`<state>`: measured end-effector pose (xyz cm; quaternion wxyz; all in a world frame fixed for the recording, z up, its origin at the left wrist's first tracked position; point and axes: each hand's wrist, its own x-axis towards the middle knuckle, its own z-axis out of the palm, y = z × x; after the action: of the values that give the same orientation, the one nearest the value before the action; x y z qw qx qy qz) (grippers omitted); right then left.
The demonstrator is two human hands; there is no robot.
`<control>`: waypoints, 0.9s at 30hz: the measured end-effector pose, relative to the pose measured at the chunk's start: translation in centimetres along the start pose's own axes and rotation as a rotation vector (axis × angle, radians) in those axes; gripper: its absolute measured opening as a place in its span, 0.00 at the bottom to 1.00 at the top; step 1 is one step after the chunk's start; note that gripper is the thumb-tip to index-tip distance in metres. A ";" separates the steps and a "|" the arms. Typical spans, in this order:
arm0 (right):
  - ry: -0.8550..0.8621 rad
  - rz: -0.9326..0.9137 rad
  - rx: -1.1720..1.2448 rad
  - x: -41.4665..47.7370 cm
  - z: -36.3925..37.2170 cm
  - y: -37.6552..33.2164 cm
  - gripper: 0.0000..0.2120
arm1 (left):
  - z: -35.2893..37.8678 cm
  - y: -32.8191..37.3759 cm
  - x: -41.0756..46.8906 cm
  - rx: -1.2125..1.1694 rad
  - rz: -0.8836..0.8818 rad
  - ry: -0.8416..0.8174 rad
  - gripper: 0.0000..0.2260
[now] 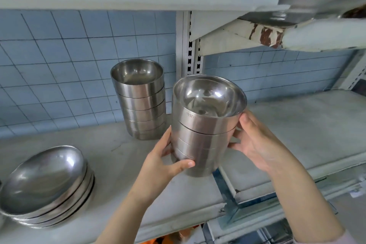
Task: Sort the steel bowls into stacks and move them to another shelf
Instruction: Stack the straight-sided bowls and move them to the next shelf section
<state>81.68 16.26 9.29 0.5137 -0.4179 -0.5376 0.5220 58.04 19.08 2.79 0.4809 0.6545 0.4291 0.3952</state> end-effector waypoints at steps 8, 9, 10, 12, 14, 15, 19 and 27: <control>-0.007 0.041 -0.014 2.9 -12.3 -1.6 0.37 | 10.9 2.1 7.0 -0.039 -0.030 0.018 0.36; -0.015 0.058 -0.015 3.4 -13.7 -1.7 0.38 | 12.3 2.2 7.8 -0.040 -0.031 0.022 0.35; -0.020 0.074 -0.012 3.7 -15.1 -1.6 0.38 | 13.6 2.2 8.4 -0.041 -0.031 0.028 0.35; -0.027 0.091 -0.015 4.4 -17.4 -1.3 0.39 | 15.8 2.2 9.2 -0.047 -0.045 0.056 0.36; -0.042 0.095 -0.035 4.9 -18.9 -0.9 0.38 | 17.3 2.0 9.7 -0.041 -0.052 0.085 0.36; -0.063 0.092 -0.046 5.0 -19.4 -0.8 0.38 | 17.8 1.9 9.8 -0.029 -0.056 0.101 0.36; -0.147 0.034 -0.104 5.1 -20.4 -0.6 0.38 | 18.9 1.7 9.5 0.019 -0.048 0.094 0.42; -0.064 -0.156 -0.279 6.5 -20.5 -0.7 0.37 | 20.4 1.3 10.5 0.067 -0.061 0.114 0.49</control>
<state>101.23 25.35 9.21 0.4722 -0.4254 -0.6517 0.4140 80.63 22.79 0.55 0.4455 0.6331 0.4886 0.4025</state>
